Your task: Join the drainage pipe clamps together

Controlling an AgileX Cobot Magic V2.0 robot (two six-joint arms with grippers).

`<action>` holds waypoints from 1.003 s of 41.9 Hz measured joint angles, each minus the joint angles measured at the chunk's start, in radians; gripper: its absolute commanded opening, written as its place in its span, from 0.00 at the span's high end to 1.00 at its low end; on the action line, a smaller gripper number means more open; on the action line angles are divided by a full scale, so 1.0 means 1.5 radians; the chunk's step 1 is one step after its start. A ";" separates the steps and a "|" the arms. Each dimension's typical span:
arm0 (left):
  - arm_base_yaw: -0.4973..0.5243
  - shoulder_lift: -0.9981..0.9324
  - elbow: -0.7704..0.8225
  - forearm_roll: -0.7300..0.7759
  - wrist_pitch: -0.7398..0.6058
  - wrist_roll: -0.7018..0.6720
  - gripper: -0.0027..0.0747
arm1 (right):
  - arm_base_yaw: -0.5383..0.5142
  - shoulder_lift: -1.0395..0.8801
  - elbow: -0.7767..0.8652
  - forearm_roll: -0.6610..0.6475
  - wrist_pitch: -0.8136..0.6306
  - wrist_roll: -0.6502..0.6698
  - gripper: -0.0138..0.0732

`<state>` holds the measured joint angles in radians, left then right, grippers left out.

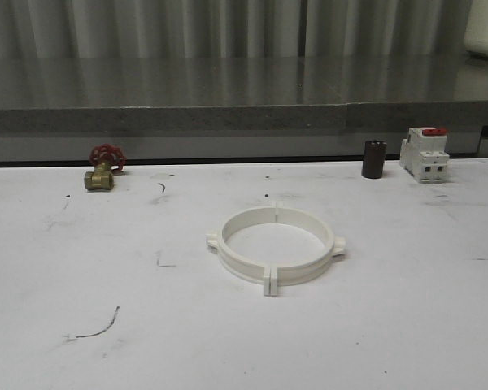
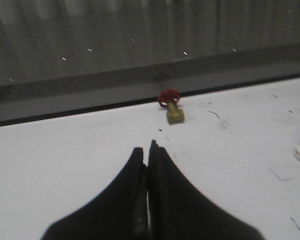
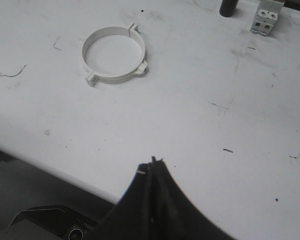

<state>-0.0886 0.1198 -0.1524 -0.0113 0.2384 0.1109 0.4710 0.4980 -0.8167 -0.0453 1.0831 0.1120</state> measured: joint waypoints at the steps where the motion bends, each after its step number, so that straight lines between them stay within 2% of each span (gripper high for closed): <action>1: 0.011 -0.013 0.018 0.000 -0.025 0.000 0.99 | 0.000 0.000 0.000 0.000 0.000 0.000 0.98; 6: 0.041 -0.072 0.097 -0.012 -0.099 0.000 0.99 | 0.000 0.000 0.000 0.000 0.000 -0.001 0.98; 12: 0.047 -0.083 0.104 -0.023 -0.138 0.000 0.99 | 0.000 0.000 0.000 0.000 0.000 -0.001 0.98; 42: 0.047 -0.083 0.104 -0.026 -0.151 0.000 0.99 | 0.000 0.000 0.000 0.000 0.000 -0.001 0.98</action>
<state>-0.0181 -0.0055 0.0037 -0.0498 0.0122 0.1109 0.4710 0.4980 -0.8167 -0.0453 1.0831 0.1104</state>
